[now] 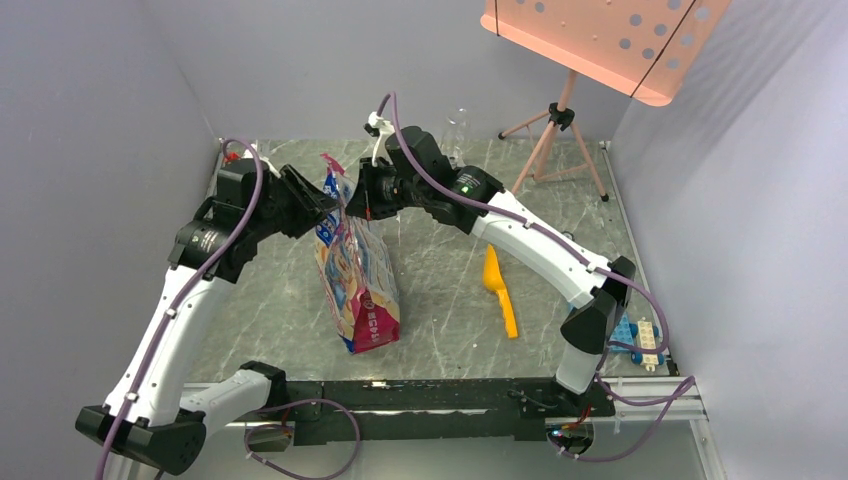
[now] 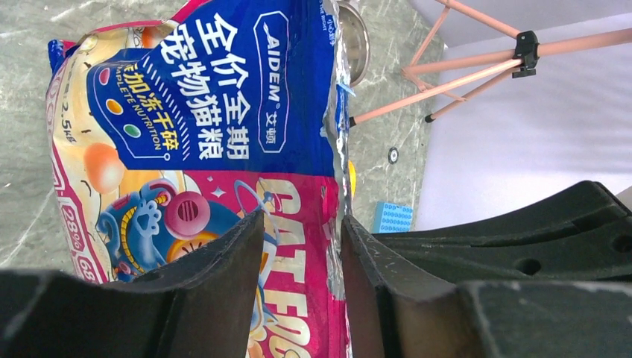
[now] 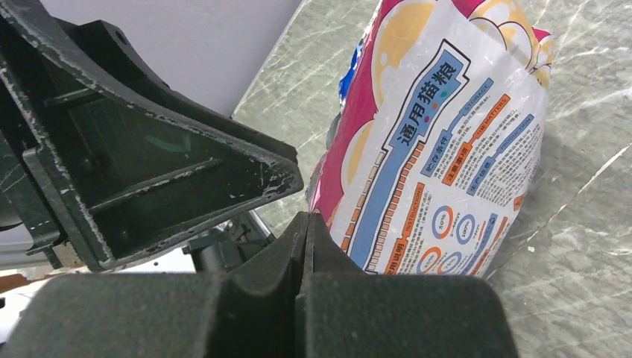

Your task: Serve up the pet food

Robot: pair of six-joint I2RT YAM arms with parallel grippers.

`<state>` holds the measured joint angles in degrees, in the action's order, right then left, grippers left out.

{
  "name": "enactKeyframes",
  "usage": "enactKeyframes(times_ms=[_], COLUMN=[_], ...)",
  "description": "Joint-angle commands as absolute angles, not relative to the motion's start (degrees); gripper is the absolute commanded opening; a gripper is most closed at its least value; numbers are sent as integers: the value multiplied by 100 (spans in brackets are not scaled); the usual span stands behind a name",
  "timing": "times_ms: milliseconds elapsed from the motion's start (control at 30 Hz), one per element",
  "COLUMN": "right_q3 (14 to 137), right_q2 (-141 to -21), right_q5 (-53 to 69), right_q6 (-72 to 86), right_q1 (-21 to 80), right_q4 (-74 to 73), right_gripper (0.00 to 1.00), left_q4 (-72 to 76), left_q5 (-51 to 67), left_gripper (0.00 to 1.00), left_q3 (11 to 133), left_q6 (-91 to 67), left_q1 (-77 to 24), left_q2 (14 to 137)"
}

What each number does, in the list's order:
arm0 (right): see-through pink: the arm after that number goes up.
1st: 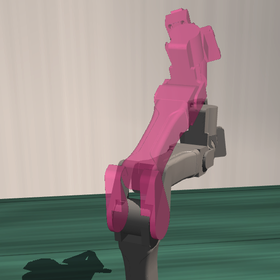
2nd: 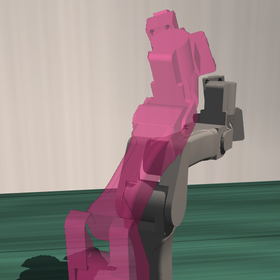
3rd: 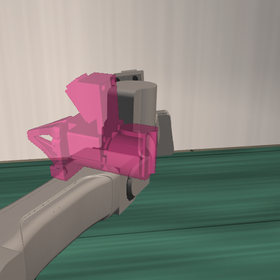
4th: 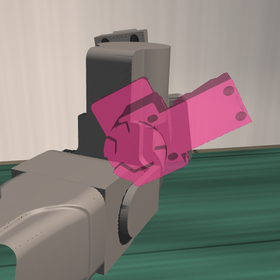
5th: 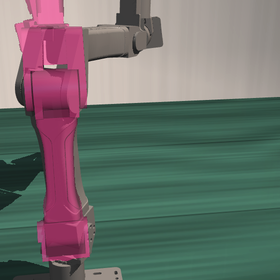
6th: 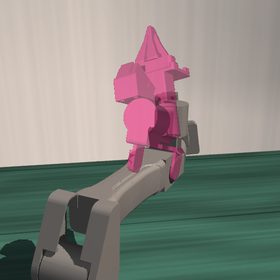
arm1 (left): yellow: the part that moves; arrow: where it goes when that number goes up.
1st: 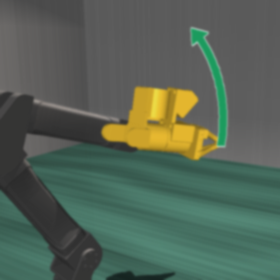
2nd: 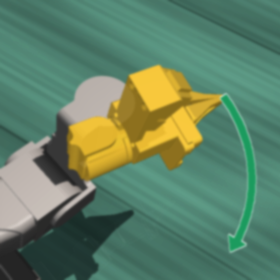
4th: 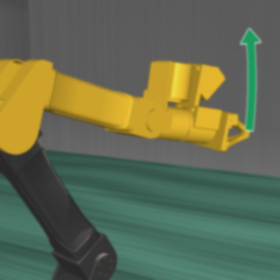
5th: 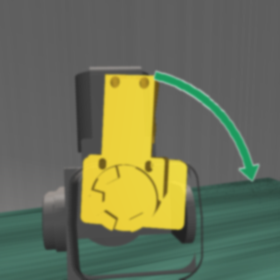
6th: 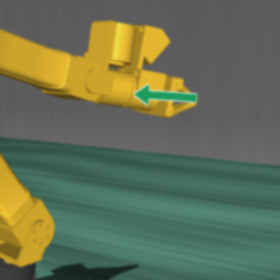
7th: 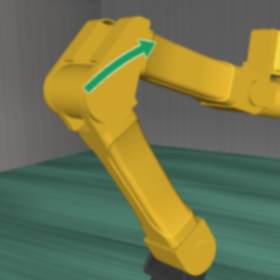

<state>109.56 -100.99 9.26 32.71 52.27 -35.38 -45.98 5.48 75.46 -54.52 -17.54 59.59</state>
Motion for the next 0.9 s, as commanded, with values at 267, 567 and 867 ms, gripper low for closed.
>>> enactKeyframes(times_ms=[267, 567, 867], right_q3=[11235, 11250, 11523], right_q2=[-10150, -10155, -10366], right_q5=[1028, 874, 344], right_q6=[3217, 3200, 3070], right_q1=[5201, 5203, 5253], right_q4=[-3471, -3549, -3859], right_gripper=[0, 0, 0], left_q4=[-4243, -4412, -4797], left_q5=[589, 479, 298], left_gripper=[49, 27, 26], left_q3=[7559, 7607, 7874], left_q6=[-5461, -5200, -4735], left_q1=[-1727, -1723, -1723], left_q2=[6176, 6402, 6635])
